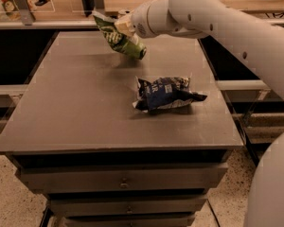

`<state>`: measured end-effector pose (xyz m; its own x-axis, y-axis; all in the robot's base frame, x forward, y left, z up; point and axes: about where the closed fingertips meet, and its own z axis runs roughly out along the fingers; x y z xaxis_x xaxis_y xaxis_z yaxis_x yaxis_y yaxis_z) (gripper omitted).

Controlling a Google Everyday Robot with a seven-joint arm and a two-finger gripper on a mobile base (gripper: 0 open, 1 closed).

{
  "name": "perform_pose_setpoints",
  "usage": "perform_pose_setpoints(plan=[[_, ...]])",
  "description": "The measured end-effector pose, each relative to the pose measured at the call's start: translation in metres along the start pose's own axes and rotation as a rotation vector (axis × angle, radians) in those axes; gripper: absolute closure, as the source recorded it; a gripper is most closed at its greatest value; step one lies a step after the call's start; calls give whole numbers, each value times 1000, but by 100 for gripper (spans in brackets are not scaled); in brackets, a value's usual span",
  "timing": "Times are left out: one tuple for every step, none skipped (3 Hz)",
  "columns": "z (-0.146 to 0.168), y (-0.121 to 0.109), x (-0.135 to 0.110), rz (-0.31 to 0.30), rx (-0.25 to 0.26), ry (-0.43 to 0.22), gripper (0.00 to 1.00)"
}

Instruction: Move green jalapeno chip bag near orange can

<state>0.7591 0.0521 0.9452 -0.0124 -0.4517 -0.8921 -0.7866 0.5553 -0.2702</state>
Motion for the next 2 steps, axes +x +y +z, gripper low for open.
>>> perform_pose_setpoints(plan=[[3,2,3,1,0,3,82],[4,4,2,1,-3,2,59]])
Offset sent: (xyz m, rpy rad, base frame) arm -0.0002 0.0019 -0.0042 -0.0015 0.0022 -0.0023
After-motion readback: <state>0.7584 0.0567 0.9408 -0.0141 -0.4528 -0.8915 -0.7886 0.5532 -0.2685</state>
